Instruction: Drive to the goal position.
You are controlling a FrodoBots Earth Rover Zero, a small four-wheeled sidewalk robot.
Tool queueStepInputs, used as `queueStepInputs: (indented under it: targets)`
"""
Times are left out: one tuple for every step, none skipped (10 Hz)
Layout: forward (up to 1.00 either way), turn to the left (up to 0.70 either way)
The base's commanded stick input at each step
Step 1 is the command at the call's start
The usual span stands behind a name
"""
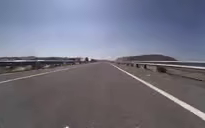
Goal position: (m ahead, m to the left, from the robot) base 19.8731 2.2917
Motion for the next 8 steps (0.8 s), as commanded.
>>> queueStepInputs:
  targets:
    - [1.0, 0.0]
    - [1.0, 0.0]
    - [1.0, 0.0]
    - [1.0, 0.0]
    - [1.0, 0.0]
    - [1.0, 0.0]
    - [1.0, 0.0]
    - [1.0, 0.0]
